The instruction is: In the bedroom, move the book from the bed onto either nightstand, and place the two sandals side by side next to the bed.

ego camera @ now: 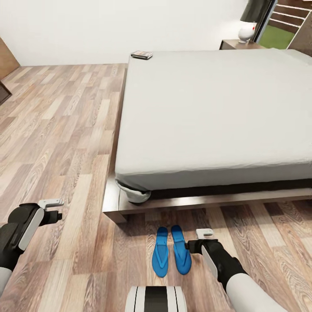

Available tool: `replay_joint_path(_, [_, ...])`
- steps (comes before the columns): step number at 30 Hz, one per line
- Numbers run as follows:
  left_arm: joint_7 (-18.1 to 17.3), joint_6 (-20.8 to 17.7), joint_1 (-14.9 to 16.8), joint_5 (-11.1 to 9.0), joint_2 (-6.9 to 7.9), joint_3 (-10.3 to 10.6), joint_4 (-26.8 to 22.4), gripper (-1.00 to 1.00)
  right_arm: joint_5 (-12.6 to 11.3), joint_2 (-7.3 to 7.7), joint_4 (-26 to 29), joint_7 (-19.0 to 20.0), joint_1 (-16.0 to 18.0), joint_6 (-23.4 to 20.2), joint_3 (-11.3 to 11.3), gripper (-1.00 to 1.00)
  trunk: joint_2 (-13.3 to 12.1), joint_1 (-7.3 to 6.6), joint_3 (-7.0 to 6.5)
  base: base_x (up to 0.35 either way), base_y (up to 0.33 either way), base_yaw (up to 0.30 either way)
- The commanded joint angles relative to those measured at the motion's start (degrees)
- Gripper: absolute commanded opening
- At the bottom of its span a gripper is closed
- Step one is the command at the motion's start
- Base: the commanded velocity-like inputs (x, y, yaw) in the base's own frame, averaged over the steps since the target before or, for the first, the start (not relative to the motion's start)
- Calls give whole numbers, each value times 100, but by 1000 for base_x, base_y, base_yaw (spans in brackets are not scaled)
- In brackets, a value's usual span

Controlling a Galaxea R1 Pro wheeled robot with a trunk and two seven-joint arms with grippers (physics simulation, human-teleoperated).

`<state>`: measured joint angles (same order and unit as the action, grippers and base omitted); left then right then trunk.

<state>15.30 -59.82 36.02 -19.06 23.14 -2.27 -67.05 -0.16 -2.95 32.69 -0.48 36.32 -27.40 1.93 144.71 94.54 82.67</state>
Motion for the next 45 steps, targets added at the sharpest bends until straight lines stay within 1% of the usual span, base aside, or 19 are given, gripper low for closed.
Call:
replay_joint_path(1, [52, -18, 2, -63, 1, 2, 33, 100, -1, 13, 8, -5, -13, -30, 15, 100, 0, -3, -19, 0, 0, 0])
replay_joint_path(6, [54, -18, 2, -63, -1, 0, 291, 100, -7, 85, 3, -1, -83, -23, 15, 100, -7, -16, -130, 0, 0, 0])
replay_joint_path(11, [55, -12, 2, -64, -2, -1, 562, 100, -9, 114, 3, -1, -175, -21, 16, 100, -13, -29, -241, 0, 0, 0])
replay_joint_path(13, [54, 140, 2, -63, -2, -1, 768, 100, -10, 119, 2, -2, -212, -19, 17, 100, -16, -34, -285, 0, 0, 0])
replay_joint_path(15, [50, 387, 2, -63, -2, 0, 1084, 100, -10, 122, 2, -1, -280, -11, 14, 100, -19, -39, -329, 0, 0, 0])
replay_joint_path(18, [33, 884, 2, -63, -2, 3, 1719, 100, -10, 134, 1, 2, -393, 6, 12, 100, -23, -47, -396, 0, 0, 0])
replay_joint_path(23, [-13, 1901, 2, -69, 1, 14, 2924, 100, -10, 174, -1, 4, -492, 153, 9, 100, -29, -60, -506, 0, 0, 0])
replay_joint_path(24, [-62, 2255, 2, -73, 8, 18, 3323, 100, -10, 189, -3, 4, -538, 229, 9, 100, -31, -63, -529, 0, 0, 0])
replay_joint_path(26, [-169, 2564, 2, -74, 25, 20, 3633, 100, -7, 202, -5, 4, -605, 288, 9, 100, -34, -68, -573, 0, 0, 0])
replay_joint_path(28, [-352, 2818, -1, -73, 41, 22, 3861, 100, -3, 212, -6, 4, -668, 334, 9, 100, -36, -73, -617, 0, 0, 0])
replay_joint_path(31, [-709, 3068, -11, -72, 81, 23, 4112, 100, 2, 239, -9, 4, -725, 379, 9, 100, -40, -81, -684, 0, 0, 0])
replay_joint_path(36, [-1192, 3256, -143, -74, 252, 22, 4350, 100, 4, 303, -18, 4, -765, 414, 14, 100, -47, -93, -794, 0, 0, 0])
replay_joint_path(39, [-1335, 3304, -249, -77, 311, 19, 4406, 100, 1, 326, -67, 5, -774, 425, 12, 100, -51, -101, -861, 0, 0, 0])
replay_joint_path(45, [-1437, 3347, -387, -79, 355, 17, 4445, 100, 4, 341, -187, 5, -781, 539, 12, 100, -59, -117, -994, 0, 0, 0])
